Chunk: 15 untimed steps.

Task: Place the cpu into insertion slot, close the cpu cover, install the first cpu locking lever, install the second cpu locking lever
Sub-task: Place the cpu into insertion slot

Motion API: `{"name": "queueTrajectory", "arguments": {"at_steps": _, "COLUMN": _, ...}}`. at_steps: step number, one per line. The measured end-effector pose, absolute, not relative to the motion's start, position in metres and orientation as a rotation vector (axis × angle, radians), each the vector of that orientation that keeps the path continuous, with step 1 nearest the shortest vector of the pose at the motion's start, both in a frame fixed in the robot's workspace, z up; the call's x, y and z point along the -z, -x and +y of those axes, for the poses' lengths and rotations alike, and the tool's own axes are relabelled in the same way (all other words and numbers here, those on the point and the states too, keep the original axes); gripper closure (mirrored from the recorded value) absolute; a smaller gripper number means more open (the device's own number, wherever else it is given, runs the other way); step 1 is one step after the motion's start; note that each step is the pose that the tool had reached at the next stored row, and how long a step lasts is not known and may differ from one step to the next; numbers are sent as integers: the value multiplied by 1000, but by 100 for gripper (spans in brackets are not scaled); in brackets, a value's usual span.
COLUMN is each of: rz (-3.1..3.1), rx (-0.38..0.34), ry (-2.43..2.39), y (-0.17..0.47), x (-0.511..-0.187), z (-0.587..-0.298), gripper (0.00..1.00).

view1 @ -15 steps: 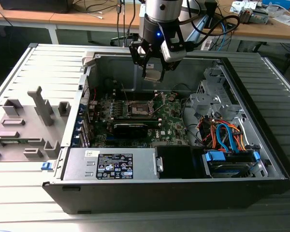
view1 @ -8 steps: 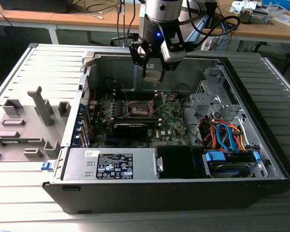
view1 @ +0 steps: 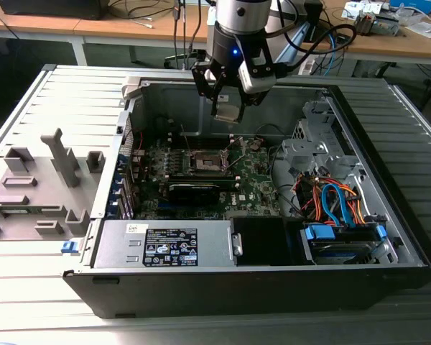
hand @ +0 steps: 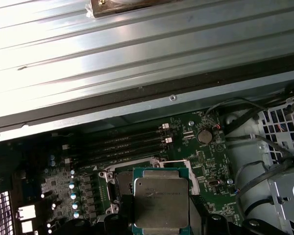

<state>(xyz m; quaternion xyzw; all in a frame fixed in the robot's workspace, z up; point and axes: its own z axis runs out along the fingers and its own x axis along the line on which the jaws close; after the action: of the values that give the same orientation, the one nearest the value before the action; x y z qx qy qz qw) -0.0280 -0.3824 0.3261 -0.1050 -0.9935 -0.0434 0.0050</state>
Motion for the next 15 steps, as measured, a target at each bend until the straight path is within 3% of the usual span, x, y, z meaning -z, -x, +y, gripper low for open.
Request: {"name": "queueTrajectory", "arguments": {"at_steps": 15, "rz": -3110, "rx": 136, "ry": 345, "y": 28, "x": -325, "z": -382, "gripper": 46}}
